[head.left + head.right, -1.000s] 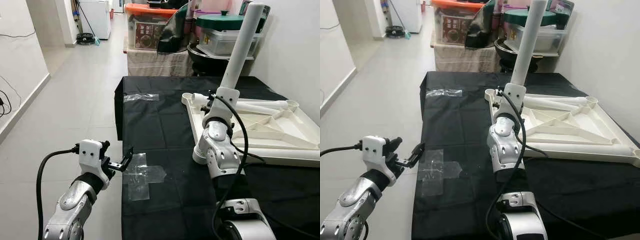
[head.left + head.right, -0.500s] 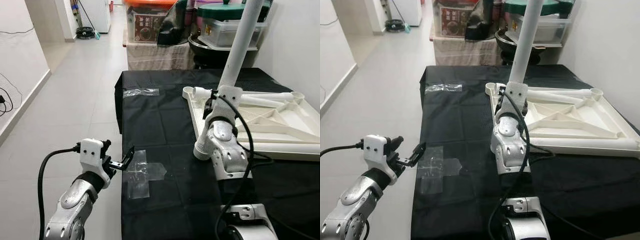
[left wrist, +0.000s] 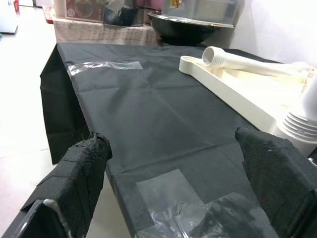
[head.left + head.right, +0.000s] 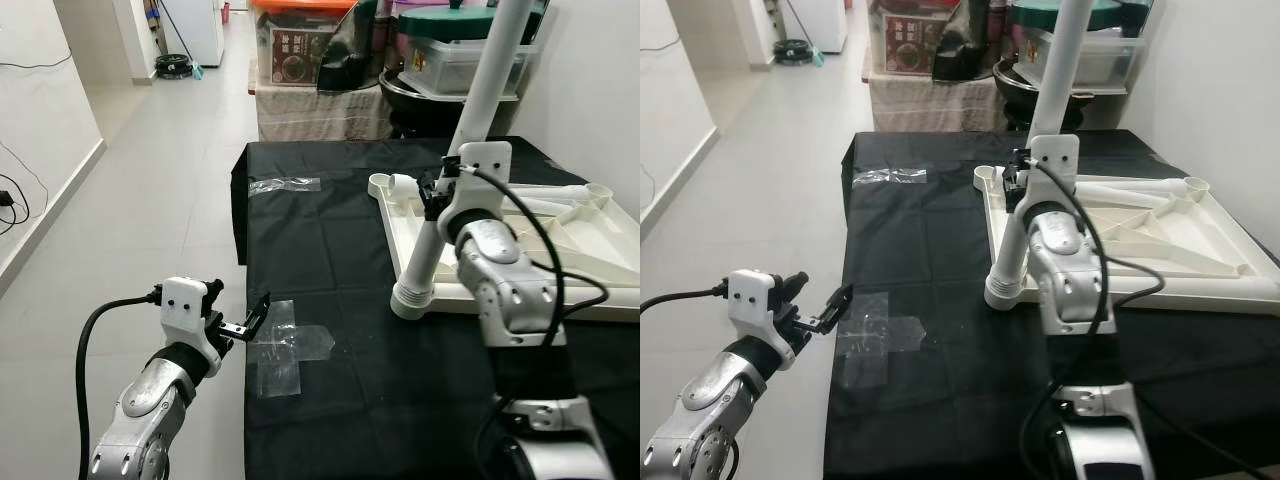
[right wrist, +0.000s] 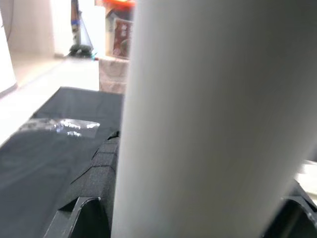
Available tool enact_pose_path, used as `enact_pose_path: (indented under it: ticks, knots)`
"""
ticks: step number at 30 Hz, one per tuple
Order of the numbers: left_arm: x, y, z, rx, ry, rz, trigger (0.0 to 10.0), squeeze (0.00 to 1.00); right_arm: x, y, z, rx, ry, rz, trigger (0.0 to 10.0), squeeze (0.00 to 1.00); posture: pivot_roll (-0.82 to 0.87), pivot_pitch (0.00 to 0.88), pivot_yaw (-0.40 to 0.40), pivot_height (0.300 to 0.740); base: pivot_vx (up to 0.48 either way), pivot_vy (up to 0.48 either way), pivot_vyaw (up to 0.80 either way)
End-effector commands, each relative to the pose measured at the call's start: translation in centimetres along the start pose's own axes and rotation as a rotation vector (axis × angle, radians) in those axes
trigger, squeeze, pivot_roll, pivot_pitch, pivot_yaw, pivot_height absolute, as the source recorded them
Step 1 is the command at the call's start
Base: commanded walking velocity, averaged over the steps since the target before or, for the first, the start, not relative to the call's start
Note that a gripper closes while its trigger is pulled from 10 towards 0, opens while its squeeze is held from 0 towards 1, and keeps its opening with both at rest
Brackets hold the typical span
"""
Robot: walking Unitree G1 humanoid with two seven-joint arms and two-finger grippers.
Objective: Building children table
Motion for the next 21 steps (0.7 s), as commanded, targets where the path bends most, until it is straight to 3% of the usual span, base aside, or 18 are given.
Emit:
enact_pose_path:
  ticks: [1, 13, 17, 19, 20, 21]
  knots:
    - [0.0, -0.1, -0.4, 0.009, 0.004, -0.002, 10.0, 0.00, -1.4, -0.2, -0.5, 0.031, -0.014, 0.018, 10.0, 0.00, 0.05, 0.000, -0.063, 0.740, 0.000, 0.000, 0.00]
    - [0.2, 0.1, -0.4, 0.009, -0.001, -0.001, 10.0, 0.00, -1.8, -0.2, -0.2, 0.063, -0.039, 0.183, 10.0, 0.00, 0.06, 0.000, -0.063, 0.740, 0.000, 0.000, 0.00]
    - [0.0, 0.0, -0.3, 0.010, -0.003, -0.011, 10.0, 0.00, -2.8, -0.5, -0.4, 0.063, -0.155, 0.280, 10.0, 0.00, 0.06, 0.000, -0.057, 0.740, 0.000, 0.000, 0.00]
    - [0.1, 0.0, -0.3, 0.010, -0.003, -0.012, 10.0, 0.00, -2.9, -0.5, -0.3, 0.058, -0.163, 0.300, 9.6, 0.00, 0.06, 0.000, -0.056, 0.740, 0.000, 0.000, 0.00]
    - [0.1, -0.1, -0.3, 0.010, -0.004, -0.013, 10.0, 0.00, -2.9, -0.6, -0.3, 0.059, -0.165, 0.317, 7.8, 0.00, 0.06, 0.000, -0.056, 0.740, 0.000, 0.000, 0.00]
    - [0.1, -0.1, -0.3, 0.010, -0.004, -0.013, 10.0, 0.00, -2.9, -0.6, -0.3, 0.059, -0.165, 0.317, 7.8, 0.00, 0.06, 0.000, -0.056, 0.740, 0.000, 0.000, 0.00]
Point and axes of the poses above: a point about 5 cm out from each wrist's last joint towards the gripper, its own y axis pointing back from the gripper into the wrist, its own z axis along the axis of the wrist's last joint, x = y × z, the point moved 4 cm from there along -y, pointing out of the wrist towards the gripper, and after that the axes turned 8 degrees about -y, right-handed, at the moved point
